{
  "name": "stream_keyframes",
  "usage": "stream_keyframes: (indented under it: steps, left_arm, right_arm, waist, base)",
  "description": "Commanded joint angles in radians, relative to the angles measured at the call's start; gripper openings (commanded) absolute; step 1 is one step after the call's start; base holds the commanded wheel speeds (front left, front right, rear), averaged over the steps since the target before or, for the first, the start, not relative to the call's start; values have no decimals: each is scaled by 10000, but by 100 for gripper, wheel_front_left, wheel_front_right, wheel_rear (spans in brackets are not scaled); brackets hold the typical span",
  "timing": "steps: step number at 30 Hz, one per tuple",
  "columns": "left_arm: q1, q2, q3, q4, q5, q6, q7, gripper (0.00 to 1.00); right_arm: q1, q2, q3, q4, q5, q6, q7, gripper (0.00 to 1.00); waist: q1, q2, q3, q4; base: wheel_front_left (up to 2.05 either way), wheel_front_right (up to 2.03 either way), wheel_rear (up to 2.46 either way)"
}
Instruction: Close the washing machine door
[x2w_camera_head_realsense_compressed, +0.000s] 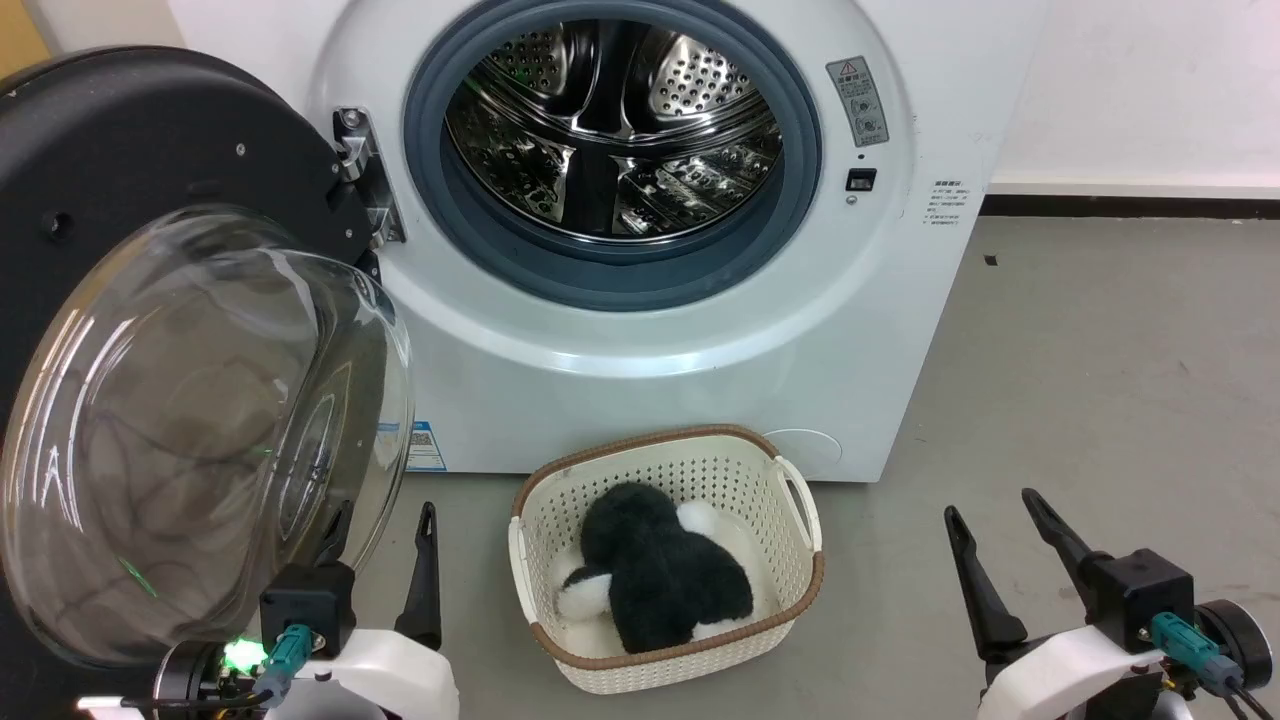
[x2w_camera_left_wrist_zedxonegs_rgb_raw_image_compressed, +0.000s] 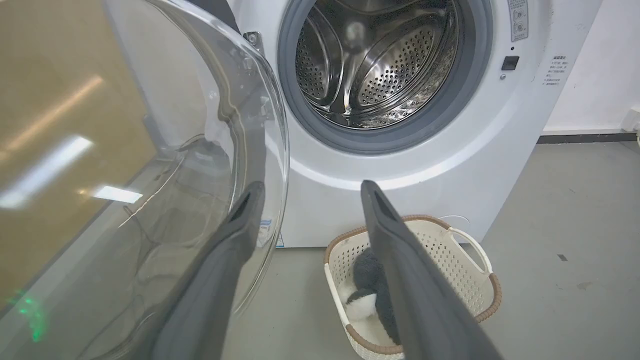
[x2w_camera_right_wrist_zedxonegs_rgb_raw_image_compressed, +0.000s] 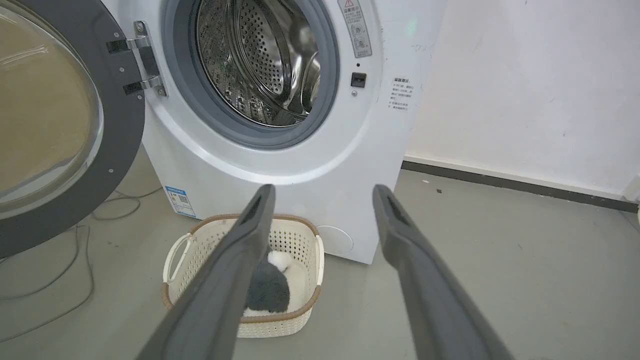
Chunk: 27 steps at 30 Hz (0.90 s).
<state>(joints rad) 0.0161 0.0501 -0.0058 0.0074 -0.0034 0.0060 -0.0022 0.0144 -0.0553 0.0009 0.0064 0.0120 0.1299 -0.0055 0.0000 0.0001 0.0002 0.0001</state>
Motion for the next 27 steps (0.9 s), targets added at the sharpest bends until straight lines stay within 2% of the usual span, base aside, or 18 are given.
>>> stream_keyframes:
  steps: [1,15,27]
  left_arm:
    - [8,0,-9,20,-44,40,-102,100]
    - [46,0,-126,81,-159,166,-394,100]
    - [132,2,-219,94,-199,289,-645,100]
  right_arm:
    - [20,2,-31,19,75,0,-80,100]
    - [75,8,-51,49,312,1,-371,100]
    - [176,13,-21,78,333,2,-621,100]
  waist:
    - [0,-1,1,1]
    - [0,-1,0,140]
    - [0,-1,-26,650]
  base:
    - [0,0,0]
    - [0,0,0]
    - [0,0,0]
